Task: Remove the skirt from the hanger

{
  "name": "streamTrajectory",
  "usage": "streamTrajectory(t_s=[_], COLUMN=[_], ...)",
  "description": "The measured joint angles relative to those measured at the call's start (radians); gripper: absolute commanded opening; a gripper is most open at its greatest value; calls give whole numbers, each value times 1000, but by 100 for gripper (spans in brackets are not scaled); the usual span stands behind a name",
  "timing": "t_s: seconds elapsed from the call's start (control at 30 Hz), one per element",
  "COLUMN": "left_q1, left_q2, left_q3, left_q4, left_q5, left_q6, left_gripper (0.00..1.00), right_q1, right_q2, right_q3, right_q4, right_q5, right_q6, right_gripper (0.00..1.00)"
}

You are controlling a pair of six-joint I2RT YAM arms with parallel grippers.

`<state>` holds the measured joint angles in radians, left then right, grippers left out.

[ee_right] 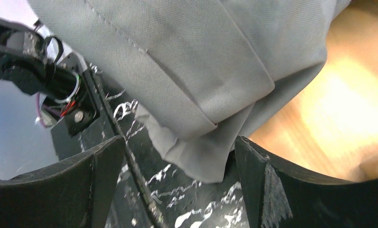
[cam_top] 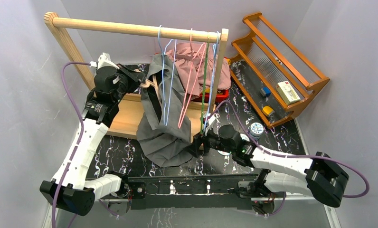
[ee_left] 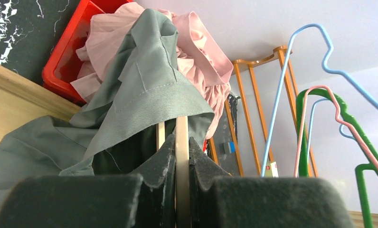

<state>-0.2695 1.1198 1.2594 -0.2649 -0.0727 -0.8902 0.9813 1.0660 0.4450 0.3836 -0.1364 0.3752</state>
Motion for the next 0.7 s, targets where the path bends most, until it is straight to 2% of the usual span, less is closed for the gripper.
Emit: streamTrajectory(t_s=[0.2, 0.3, 0.37, 0.4, 0.47, 0.5, 0.7], left_q1=[0, 0, 0, 0, 0, 0, 0], left_q2=[-8, -17, -22, -24, -24, -24, -24], left_q3=[35, 39, 39, 39, 39, 39, 39], left_q4=[-18, -24, -29, -29, -28, -28, -25], left_q5=[-18, -22, -22, -23, -22, -22, -32], left_q6=[0, -1, -1, -1, -1, 0, 12], left_gripper=[0, 0, 0, 0, 0, 0, 0], right_q1=[16, 19, 23, 24, 27, 27, 28], right_q2=[83, 124, 140, 144, 145, 143, 31], right_q3=[-3, -3, -3, -3, -3, -3, -3], right_q4=[183, 239, 257, 265, 272, 268, 106], right_q5=[70, 74, 74, 75, 82, 90, 181], right_q6=[-34, -32, -29, -27, -21, -14, 28], right_gripper=[64, 46, 30, 18, 3, 0, 0])
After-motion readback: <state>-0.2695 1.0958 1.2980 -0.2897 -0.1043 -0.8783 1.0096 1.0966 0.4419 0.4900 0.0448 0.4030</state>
